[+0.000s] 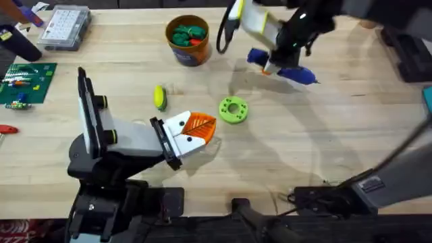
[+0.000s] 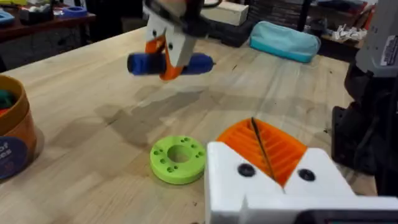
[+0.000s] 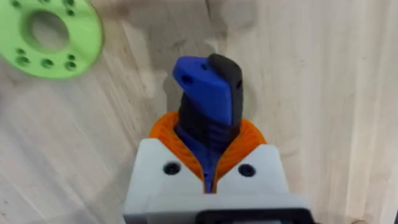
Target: Pick up the gripper from the table and insert it into the empty holder that is missing its gripper. Then pick up a screw, insert it into the mounting hole, and use the screwdriver to tighten it. Finally, clean up the table by picking up the vegetable and placing it into the bucket.
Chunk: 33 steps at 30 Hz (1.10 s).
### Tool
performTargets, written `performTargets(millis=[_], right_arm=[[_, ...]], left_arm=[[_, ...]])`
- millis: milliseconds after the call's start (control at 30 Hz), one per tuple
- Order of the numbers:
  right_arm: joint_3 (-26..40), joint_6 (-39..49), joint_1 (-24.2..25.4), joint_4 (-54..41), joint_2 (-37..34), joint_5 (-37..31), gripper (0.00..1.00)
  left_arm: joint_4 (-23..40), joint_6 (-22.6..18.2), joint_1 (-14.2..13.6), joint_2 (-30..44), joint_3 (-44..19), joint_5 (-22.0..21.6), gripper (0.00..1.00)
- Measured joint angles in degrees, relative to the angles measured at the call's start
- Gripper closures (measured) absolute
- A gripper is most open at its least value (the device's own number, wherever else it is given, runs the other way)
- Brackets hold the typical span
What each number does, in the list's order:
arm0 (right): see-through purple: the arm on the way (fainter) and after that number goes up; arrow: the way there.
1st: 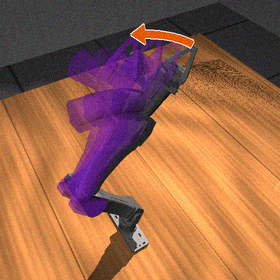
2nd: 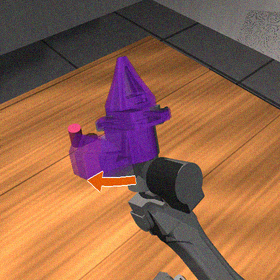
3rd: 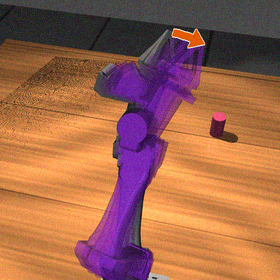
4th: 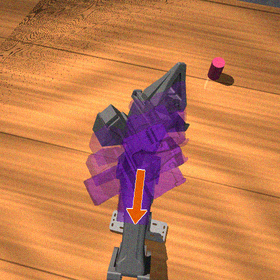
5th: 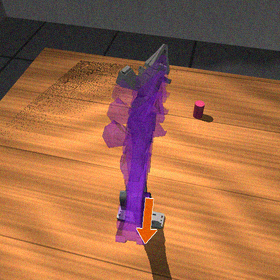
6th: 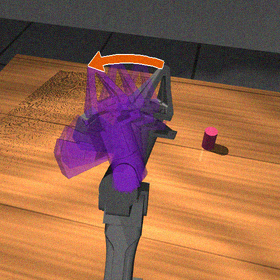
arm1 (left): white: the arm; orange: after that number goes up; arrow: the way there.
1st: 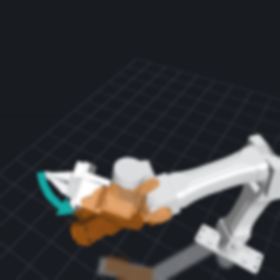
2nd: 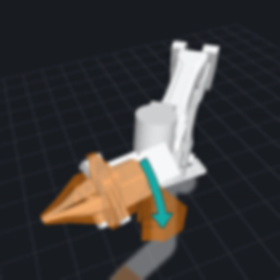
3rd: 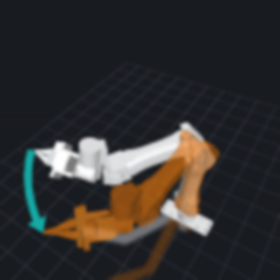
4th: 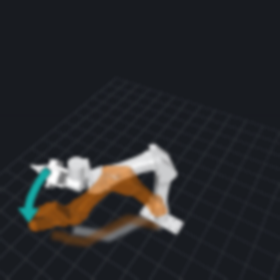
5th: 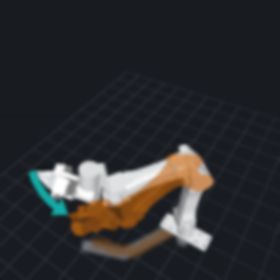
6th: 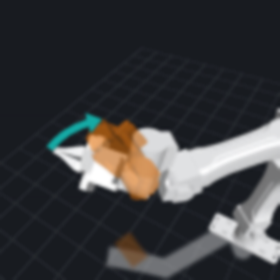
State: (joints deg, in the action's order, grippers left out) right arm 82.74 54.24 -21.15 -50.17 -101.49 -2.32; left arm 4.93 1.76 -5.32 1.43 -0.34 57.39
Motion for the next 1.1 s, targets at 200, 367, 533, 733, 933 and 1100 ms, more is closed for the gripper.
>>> performTargets(millis=[200, 367, 533, 733, 933, 1100], right_arm=[[0.0, 3.3, 0.0, 0.3, -7.6, -4.5, 0.963], [0.0, 4.8, 0.1, 1.5, -10.5, -5.5, 0.965], [0.0, 5.7, 0.9, 2.0, -11.7, -5.6, 0.965], [0.2, 6.5, 1.9, 1.9, -12.9, -6.3, 0.965], [0.2, 7.1, 1.9, 1.9, -12.9, -6.5, 0.967], [0.2, 7.1, 1.9, 1.9, -12.9, -6.7, 0.943]], left_arm=[[0.0, 0.0, 0.0, 0.0, 0.0, 0.0, 0.984], [0.0, 0.0, 0.0, 0.0, 0.0, 0.0, 0.984], [0.0, 0.0, 0.0, 0.0, 0.0, -0.6, 0.984], [0.0, 0.0, 0.0, 0.0, 0.0, -0.7, 0.996], [0.0, 0.0, 0.0, 0.0, 0.0, -0.7, 0.996], [-0.1, 0.0, 0.0, 0.0, 0.0, -1.1, 0.996]])
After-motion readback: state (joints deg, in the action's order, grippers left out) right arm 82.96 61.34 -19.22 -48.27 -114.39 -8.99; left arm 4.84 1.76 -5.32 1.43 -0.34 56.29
